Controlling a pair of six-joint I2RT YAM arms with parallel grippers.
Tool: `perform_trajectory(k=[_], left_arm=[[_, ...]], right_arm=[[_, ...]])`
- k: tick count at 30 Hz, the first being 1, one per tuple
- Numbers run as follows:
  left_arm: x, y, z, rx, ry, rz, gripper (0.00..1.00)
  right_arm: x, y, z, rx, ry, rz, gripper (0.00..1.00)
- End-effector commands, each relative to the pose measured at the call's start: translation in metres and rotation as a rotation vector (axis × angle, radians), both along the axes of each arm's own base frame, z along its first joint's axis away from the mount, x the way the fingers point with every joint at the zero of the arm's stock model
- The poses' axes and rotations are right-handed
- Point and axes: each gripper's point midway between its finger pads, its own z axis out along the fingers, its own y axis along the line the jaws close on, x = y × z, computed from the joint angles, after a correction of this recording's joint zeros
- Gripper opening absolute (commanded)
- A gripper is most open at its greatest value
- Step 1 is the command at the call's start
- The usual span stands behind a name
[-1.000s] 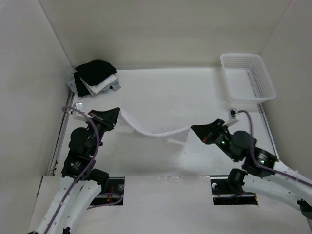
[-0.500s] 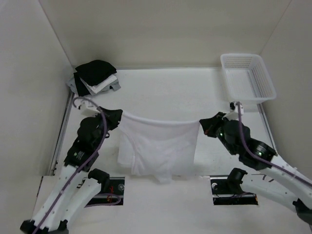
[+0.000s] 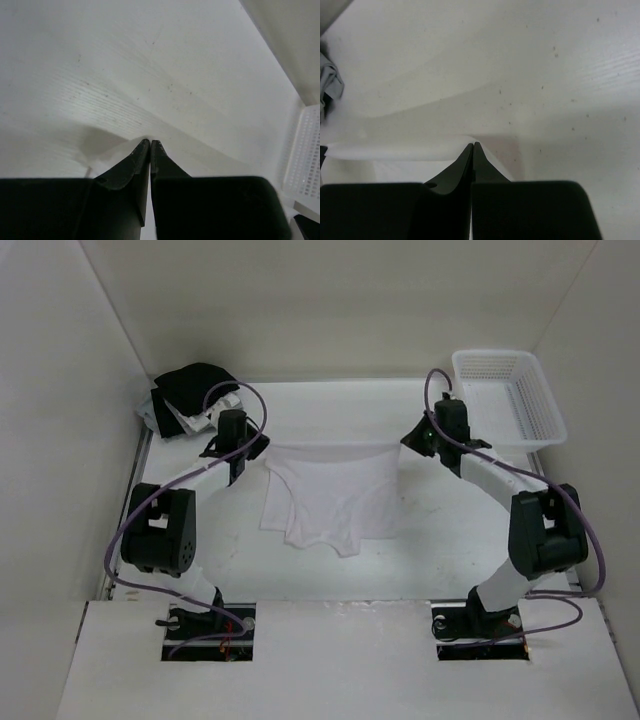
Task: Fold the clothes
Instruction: Fold the tank top
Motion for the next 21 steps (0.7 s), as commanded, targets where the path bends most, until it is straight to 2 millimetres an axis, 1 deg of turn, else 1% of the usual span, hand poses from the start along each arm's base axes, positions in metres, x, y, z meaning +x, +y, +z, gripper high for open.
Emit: perform_trajectory(k=[1, 4, 10, 12, 14, 16, 18, 21], left_arm=[[0.024, -0.006, 0.080, -0.081, -0.228, -0.016, 0.03], [-0.001, -0.003, 0.073, -0.073, -0.229, -0.013, 0.03], [-0.066, 0.004, 0.051, -0.086, -0.236, -0.029, 0.03], [-0.083, 0.008, 0.047, -0.090, -0.241, -0.030, 0.03], [-0.099, 0.008, 0.046, -0.092, -0.250, -0.048, 0.03], [-0.115, 0.008, 0.040, -0.095, -0.245, -0.067, 0.04], [-0.132, 0.007, 0.030, -0.100, -0.228, -0.084, 0.04], [-0.155, 0.003, 0.010, -0.104, -0.193, -0.109, 0.04]], right_arm=[[0.021, 0.010, 0.060, 0.050, -0.182, 0.064, 0.00], [-0.003, 0.005, 0.051, 0.044, -0.175, 0.057, 0.00], [-0.079, 0.013, 0.024, 0.037, -0.169, 0.057, 0.00], [-0.101, 0.016, 0.016, 0.028, -0.166, 0.065, 0.00], [-0.122, 0.019, 0.006, 0.027, -0.149, 0.080, 0.01], [-0.140, 0.021, -0.006, 0.028, -0.125, 0.085, 0.01], [-0.158, 0.020, -0.022, 0.029, -0.086, 0.079, 0.01], [-0.179, 0.015, -0.047, 0.036, -0.010, 0.057, 0.01]])
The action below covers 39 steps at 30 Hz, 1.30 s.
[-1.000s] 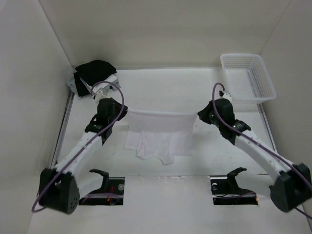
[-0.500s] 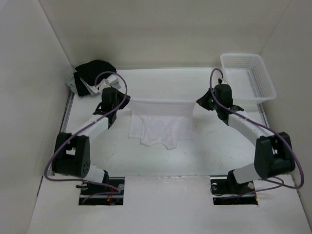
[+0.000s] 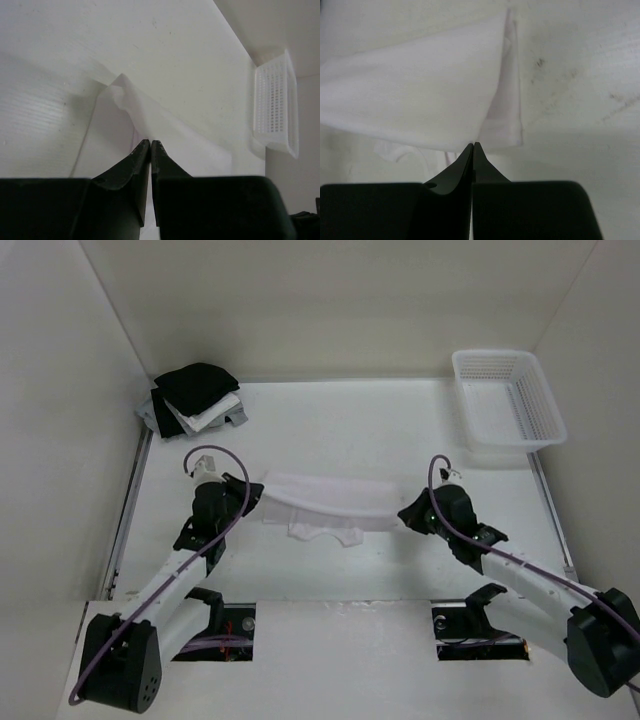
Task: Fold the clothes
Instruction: Fold the tank top
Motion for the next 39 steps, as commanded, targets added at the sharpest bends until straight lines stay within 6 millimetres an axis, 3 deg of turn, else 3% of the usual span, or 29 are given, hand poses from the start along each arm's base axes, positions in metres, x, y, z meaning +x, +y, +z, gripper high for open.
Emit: perform_trajectory(k=[1, 5, 8, 12, 16, 21, 24, 27, 32, 39], left_arm=[[-0.024, -0.008, -0.015, -0.009, 0.016, -0.048, 0.05], [-0.047, -0.002, -0.044, 0.011, 0.068, -0.038, 0.08], [-0.056, 0.004, -0.058, 0.015, 0.097, -0.028, 0.19], [-0.053, 0.016, -0.048, 0.011, 0.066, 0.009, 0.29], [-0.046, 0.019, -0.032, 0.014, 0.022, 0.022, 0.30], [-0.039, 0.007, -0.033, 0.005, 0.024, -0.015, 0.30], [-0.036, 0.000, -0.030, -0.010, 0.013, -0.036, 0.30], [-0.034, -0.007, -0.027, -0.017, 0.004, -0.054, 0.30], [-0.038, -0.024, -0.023, -0.045, 0.001, -0.098, 0.30], [-0.046, -0.057, -0.008, -0.102, -0.024, -0.177, 0.29]], right_arm=[[-0.015, -0.010, -0.022, 0.008, 0.076, -0.079, 0.01], [-0.027, -0.009, -0.037, 0.029, 0.134, -0.106, 0.01], [-0.026, -0.015, -0.040, 0.012, 0.131, -0.133, 0.17], [-0.008, -0.015, -0.021, 0.030, 0.057, -0.127, 0.44], [0.012, -0.014, -0.034, 0.053, 0.102, -0.097, 0.48], [0.023, -0.001, -0.054, 0.128, 0.162, -0.070, 0.42], [0.027, 0.009, -0.060, 0.193, 0.181, -0.071, 0.25], [0.035, 0.006, -0.054, 0.226, 0.156, -0.110, 0.06], [0.033, -0.028, -0.025, 0.163, 0.069, -0.229, 0.00], [0.023, -0.072, 0.057, 0.004, -0.102, -0.299, 0.00]])
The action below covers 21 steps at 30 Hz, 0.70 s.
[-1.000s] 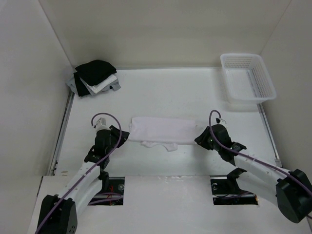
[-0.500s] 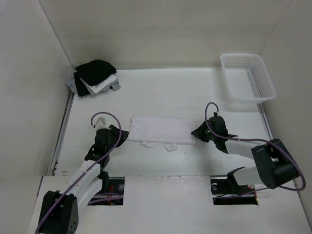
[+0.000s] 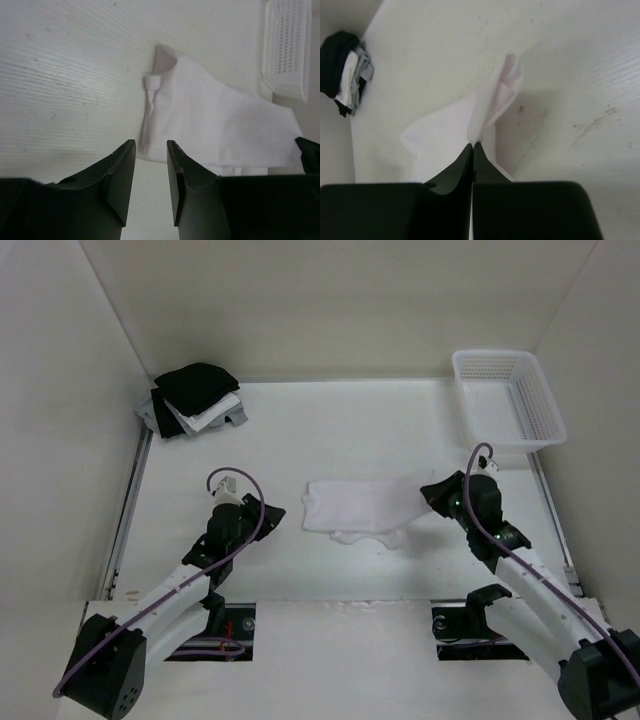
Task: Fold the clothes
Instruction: Fold the tank top
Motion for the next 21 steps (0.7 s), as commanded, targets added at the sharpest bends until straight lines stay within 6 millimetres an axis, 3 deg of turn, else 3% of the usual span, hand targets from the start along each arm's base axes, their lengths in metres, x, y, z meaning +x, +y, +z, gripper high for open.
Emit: perform_trajectory(k=[1, 4, 8, 11, 18, 21], left_arm=[[0.014, -0.020, 0.042, -0.077, -0.103, -0.019, 0.29], [0.012, -0.027, 0.046, -0.083, -0.113, -0.040, 0.29], [0.010, -0.027, 0.047, -0.099, -0.122, -0.038, 0.29], [0.008, -0.023, 0.048, -0.114, -0.132, -0.031, 0.30], [0.008, -0.013, 0.051, -0.129, -0.148, -0.016, 0.30], [0.010, -0.008, 0.051, -0.133, -0.152, -0.003, 0.30]], right_arm=[[0.001, -0.026, 0.034, -0.153, -0.026, -0.057, 0.00], [0.008, -0.020, 0.056, -0.220, -0.034, -0.019, 0.00], [0.009, 0.021, 0.058, -0.318, 0.002, 0.102, 0.00], [0.008, 0.053, 0.050, -0.386, 0.034, 0.171, 0.00], [0.005, 0.158, 0.014, -0.491, 0.128, 0.371, 0.02], [0.005, 0.201, 0.000, -0.504, 0.150, 0.425, 0.17]])
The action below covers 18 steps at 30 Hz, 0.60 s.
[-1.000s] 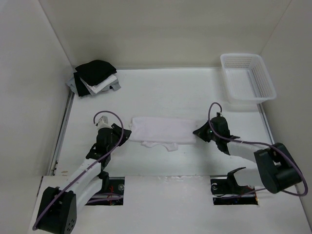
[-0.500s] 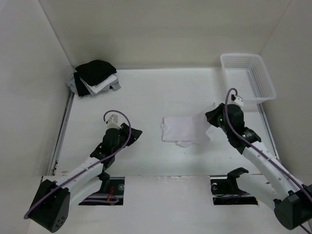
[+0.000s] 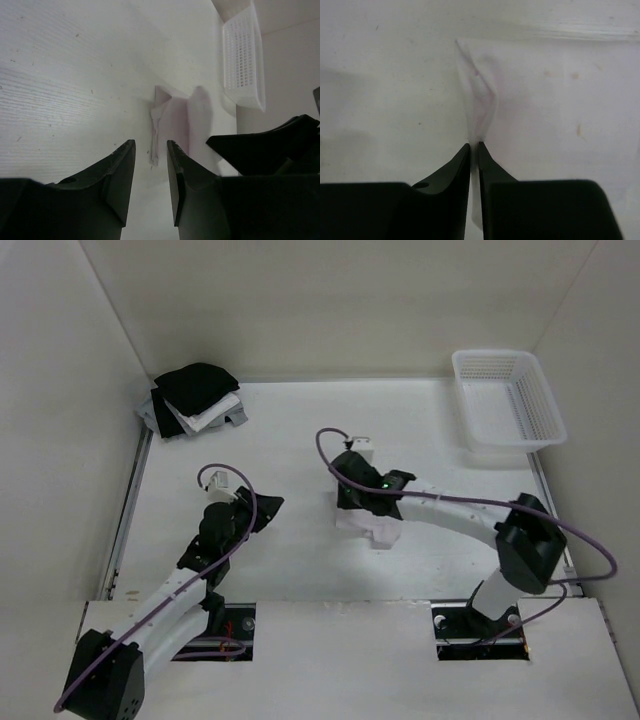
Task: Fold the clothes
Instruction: Fold the tank top
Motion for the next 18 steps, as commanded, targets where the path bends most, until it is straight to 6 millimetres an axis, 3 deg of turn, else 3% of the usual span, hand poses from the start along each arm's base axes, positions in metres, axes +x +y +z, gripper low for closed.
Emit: perform_trajectory(k=[1, 4, 8, 11, 16, 18], left_arm=[[0.002, 0.001, 0.009, -0.033, -0.039, -0.006, 0.30], [0.004, 0.003, 0.010, -0.033, -0.040, -0.002, 0.30], [0.009, 0.001, 0.010, -0.023, -0.039, -0.006, 0.31], [0.012, -0.011, 0.010, -0.020, -0.037, -0.035, 0.31], [0.014, -0.032, -0.002, 0.048, -0.014, -0.101, 0.31], [0.014, -0.039, -0.011, 0.101, 0.001, -0.130, 0.31]], right_arm=[[0.002, 0.040, 0.006, -0.007, -0.012, 0.033, 0.24], [-0.006, 0.065, 0.017, 0.015, -0.022, 0.094, 0.33], [-0.015, 0.053, 0.050, 0.088, -0.082, 0.096, 0.34], [-0.015, 0.023, 0.058, 0.157, -0.137, 0.057, 0.28], [-0.025, -0.041, 0.049, 0.307, -0.261, -0.036, 0.01], [-0.028, -0.071, 0.045, 0.380, -0.308, -0.109, 0.00]])
